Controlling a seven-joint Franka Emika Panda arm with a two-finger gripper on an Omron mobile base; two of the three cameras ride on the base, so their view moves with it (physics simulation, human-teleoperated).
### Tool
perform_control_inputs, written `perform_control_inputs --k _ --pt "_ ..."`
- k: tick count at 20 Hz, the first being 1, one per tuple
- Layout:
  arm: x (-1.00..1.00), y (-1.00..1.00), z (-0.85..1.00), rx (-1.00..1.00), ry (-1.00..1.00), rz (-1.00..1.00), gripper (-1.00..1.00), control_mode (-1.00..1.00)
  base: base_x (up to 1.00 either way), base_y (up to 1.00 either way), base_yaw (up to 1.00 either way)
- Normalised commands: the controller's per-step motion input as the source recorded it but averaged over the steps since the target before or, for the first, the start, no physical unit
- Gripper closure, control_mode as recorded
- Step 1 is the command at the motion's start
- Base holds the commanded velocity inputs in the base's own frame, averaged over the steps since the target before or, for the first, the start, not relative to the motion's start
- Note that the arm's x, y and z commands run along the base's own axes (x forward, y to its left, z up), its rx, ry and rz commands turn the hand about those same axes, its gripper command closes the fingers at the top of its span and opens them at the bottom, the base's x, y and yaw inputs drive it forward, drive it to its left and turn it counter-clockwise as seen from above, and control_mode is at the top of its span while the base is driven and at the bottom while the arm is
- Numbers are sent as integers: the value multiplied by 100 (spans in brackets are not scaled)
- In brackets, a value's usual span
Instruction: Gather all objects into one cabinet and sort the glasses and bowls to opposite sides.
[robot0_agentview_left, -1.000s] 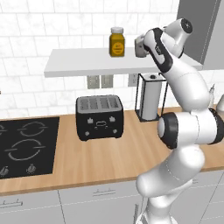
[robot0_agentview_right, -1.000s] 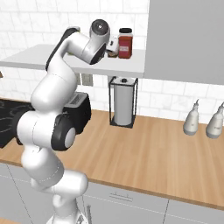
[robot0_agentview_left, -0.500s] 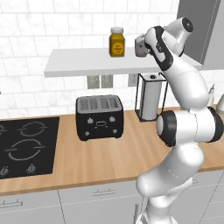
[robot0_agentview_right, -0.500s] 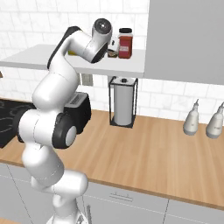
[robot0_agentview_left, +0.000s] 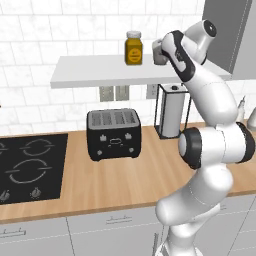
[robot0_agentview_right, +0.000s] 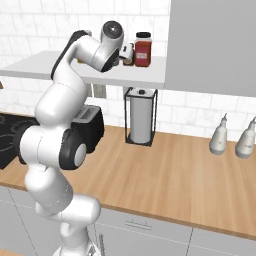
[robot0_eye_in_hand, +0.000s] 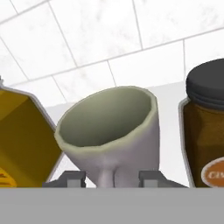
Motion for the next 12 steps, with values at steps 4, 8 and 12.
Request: perform_control_inputs --k 4,8,12 --pt "-1 12 0 -1 0 0 100 -100 0 0 0" --pt "-34 13 0 -1 -6 0 100 -100 0 0 0" --pt "-83 0 0 0 -17 0 100 -100 0 0 0"
